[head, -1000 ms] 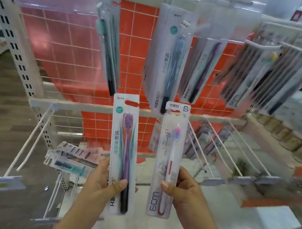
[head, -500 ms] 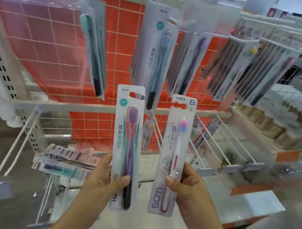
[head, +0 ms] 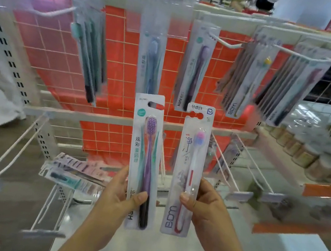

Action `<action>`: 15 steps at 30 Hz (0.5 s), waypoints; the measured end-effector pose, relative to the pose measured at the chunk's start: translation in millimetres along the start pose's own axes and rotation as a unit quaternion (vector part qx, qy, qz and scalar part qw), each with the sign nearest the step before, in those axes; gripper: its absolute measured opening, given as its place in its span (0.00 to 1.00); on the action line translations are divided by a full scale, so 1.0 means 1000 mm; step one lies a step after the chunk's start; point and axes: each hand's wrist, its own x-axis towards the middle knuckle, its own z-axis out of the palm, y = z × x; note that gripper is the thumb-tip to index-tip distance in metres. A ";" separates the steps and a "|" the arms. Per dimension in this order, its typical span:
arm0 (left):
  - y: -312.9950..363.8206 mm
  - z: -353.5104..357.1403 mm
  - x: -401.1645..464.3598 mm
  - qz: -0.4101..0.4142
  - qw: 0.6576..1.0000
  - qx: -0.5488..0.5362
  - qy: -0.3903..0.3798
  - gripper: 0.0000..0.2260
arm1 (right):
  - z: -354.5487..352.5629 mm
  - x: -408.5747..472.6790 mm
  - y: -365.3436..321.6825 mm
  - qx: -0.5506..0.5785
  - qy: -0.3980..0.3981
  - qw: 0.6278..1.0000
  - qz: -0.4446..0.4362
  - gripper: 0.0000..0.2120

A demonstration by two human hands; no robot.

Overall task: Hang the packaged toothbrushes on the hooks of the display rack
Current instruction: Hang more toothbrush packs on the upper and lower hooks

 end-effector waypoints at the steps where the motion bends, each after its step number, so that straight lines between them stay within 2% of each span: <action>1: -0.003 0.013 0.001 -0.001 1.000 -0.004 0.002 0.23 | -0.010 -0.001 -0.004 0.000 0.003 1.000 0.001 0.21; 8: -0.016 0.071 0.010 0.014 1.000 -0.006 0.013 0.24 | -0.067 0.000 -0.023 -0.013 0.004 1.000 0.009 0.22; 15: -0.035 0.098 0.015 0.041 0.998 -0.008 0.044 0.22 | -0.100 0.013 -0.031 -0.043 -0.026 0.999 0.014 0.22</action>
